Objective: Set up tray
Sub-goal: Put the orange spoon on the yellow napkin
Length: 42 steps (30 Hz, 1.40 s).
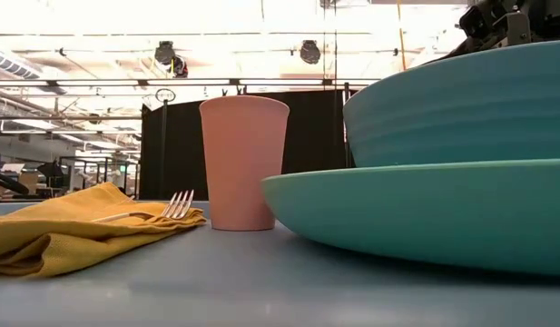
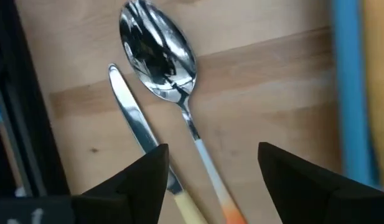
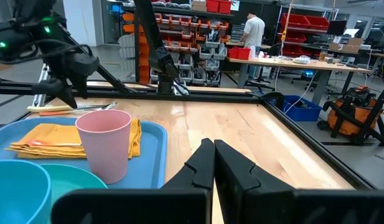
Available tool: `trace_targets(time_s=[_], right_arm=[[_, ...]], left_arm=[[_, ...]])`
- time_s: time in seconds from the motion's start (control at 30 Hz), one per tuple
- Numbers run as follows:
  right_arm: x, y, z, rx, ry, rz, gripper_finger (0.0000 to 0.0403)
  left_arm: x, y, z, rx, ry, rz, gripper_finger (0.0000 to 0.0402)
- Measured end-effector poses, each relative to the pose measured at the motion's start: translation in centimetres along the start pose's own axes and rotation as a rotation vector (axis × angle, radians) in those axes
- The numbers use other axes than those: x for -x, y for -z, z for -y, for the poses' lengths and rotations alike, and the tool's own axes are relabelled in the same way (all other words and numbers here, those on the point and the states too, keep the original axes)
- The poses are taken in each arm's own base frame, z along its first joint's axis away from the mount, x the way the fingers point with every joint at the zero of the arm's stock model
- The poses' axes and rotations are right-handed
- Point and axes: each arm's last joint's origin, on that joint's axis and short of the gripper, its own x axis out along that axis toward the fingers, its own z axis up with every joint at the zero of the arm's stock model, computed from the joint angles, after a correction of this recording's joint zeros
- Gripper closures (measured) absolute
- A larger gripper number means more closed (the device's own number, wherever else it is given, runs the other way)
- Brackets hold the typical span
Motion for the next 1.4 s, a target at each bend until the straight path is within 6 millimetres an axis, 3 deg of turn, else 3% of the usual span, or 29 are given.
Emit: trace_targets(time_s=[0.2, 0.5, 1.0, 1.4], right_arm=[[0.0, 0.1, 0.0, 0.000, -0.001, -0.009, 0.0403], [0.0, 0.1, 0.0, 0.000, 0.000, -0.009, 0.0403], [0.0, 0.1, 0.0, 0.000, 0.000, -0.013, 0.0403], [0.0, 0.1, 0.0, -0.026, -0.001, -0.012, 0.0403]], left_arm=[[-3.2, 0.0, 0.0, 0.003, 0.049, -0.021, 0.0164], [-4.1, 0.1, -0.3, -0.007, 0.061, -0.033, 0.0214], [-4.2, 0.1, -0.1, -0.030, 0.101, -0.016, 0.0385], [-3.4, -1.7, 0.8, 0.019, 0.083, 0.028, 0.0390]])
